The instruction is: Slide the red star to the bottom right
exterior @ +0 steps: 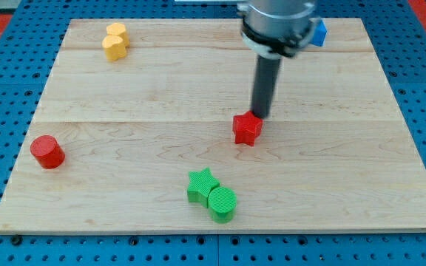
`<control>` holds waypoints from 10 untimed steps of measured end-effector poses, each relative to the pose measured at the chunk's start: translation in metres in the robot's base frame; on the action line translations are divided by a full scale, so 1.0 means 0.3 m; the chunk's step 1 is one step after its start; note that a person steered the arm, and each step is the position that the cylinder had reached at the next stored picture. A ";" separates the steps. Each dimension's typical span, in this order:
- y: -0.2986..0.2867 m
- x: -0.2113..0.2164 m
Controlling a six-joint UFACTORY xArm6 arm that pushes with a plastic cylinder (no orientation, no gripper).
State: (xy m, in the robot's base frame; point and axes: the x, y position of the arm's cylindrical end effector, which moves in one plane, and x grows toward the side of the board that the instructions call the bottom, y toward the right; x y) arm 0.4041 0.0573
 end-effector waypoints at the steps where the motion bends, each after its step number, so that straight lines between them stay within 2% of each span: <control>1: -0.140 0.006; 2: -0.072 0.163; 3: 0.117 0.194; 4: 0.176 0.260; 5: -0.049 0.198; 6: -0.007 0.251; 7: 0.181 0.341; 8: 0.111 0.378; 9: 0.146 0.441; 10: 0.374 0.450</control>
